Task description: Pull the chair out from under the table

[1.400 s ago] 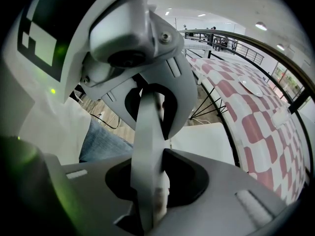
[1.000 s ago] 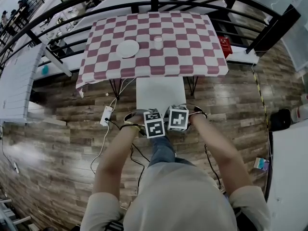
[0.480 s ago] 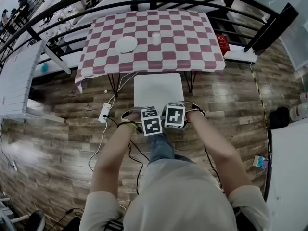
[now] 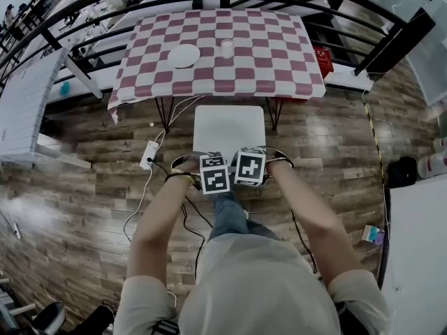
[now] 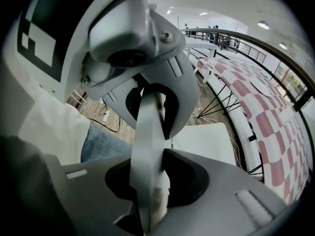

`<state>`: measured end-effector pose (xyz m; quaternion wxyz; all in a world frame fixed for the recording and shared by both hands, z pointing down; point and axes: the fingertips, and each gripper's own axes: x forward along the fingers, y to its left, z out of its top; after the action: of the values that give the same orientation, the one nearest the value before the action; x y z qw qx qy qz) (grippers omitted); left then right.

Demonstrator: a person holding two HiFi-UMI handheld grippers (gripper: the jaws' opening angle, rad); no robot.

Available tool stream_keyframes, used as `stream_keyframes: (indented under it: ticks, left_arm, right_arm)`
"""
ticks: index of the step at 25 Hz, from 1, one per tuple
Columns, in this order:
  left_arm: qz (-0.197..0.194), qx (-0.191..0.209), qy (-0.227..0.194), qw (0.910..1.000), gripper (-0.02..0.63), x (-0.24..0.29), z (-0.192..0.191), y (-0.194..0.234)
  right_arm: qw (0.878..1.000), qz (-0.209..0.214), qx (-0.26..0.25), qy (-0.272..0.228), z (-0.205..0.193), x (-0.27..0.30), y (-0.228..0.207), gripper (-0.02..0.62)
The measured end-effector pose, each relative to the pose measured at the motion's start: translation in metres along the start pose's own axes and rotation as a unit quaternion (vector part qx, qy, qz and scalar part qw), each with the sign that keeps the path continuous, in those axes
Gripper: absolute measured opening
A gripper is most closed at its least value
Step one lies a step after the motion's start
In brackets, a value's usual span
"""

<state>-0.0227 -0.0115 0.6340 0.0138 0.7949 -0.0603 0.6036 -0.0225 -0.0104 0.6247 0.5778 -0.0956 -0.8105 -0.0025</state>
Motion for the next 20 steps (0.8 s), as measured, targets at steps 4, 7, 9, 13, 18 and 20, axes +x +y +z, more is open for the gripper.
stream_keyframes:
  ticks: [4,7,9,13,18,20]
  left_arm:
    - [-0.002,-0.005,0.002,1.0,0.078,0.001,-0.001,-0.009]
    - [-0.003,-0.009,0.001,1.0,0.078,0.001,0.0,-0.015]
    - [-0.002,-0.009,0.001,1.0,0.078,0.0,0.0,-0.018]
    - [-0.004,-0.012,0.0,0.9999,0.078,0.0,0.001,-0.021]
    - [-0.007,-0.012,0.001,0.9999,0.078,-0.001,0.0,-0.028]
    - [-0.009,-0.01,0.001,0.9999,0.078,-0.001,-0.001,-0.031]
  right_arm:
    - [1.0,0.001,0.005,-0.005,0.001,0.002,0.009,0.084]
    - [1.0,0.001,0.008,-0.003,-0.001,0.003,0.014,0.084]
    - [1.0,0.001,0.006,-0.004,0.0,0.003,0.018,0.084]
    - [1.0,0.002,0.009,-0.008,0.001,0.003,0.021,0.084]
    - [1.0,0.002,0.016,-0.009,0.0,0.004,0.026,0.084]
    - [1.0,0.002,0.018,-0.011,0.001,0.004,0.03,0.084]
